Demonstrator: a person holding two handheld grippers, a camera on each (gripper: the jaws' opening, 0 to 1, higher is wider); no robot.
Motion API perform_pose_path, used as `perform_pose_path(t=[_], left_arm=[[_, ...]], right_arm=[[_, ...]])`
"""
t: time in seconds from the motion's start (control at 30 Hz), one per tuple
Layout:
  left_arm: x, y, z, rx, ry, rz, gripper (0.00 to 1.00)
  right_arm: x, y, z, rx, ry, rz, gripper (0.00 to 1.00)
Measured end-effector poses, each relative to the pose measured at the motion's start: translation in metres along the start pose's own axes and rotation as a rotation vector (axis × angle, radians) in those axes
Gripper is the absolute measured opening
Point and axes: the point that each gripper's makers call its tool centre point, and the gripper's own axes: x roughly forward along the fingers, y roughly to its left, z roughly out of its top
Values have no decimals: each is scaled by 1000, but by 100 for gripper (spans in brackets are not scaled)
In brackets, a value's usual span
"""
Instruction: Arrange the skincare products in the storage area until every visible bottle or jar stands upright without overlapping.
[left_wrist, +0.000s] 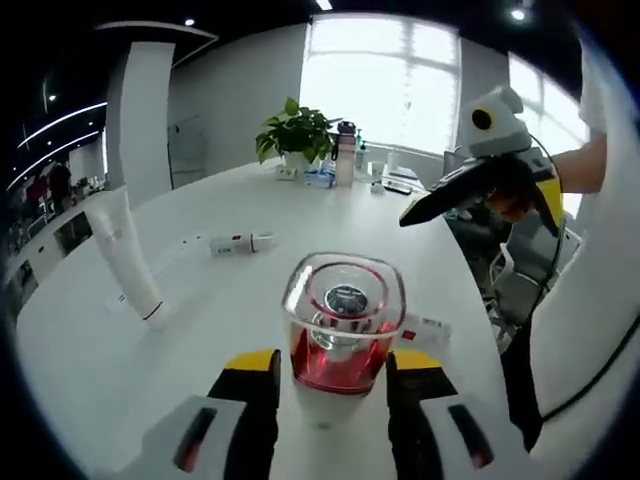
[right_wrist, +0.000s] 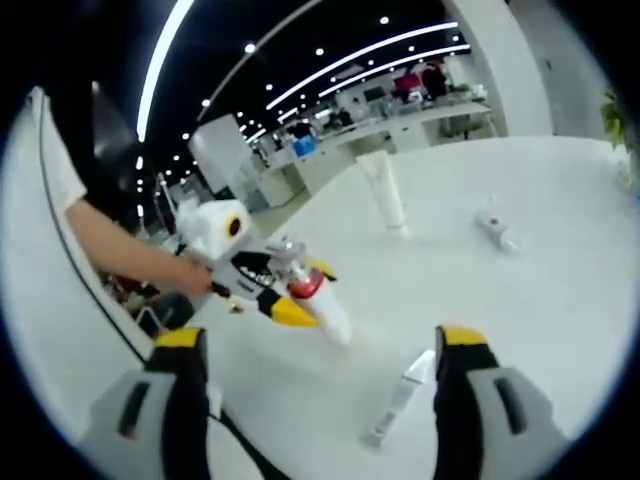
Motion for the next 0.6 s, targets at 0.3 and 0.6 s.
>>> perform_pose_path(t=[0.3, 0.6], left_arm=[[6, -4, -6, 94, 72, -91, 32], [5, -4, -5, 92, 78, -87, 30]], right_arm=[[1, 0, -2, 9, 2, -10, 92], [-1, -1, -6, 12, 14, -21, 92]])
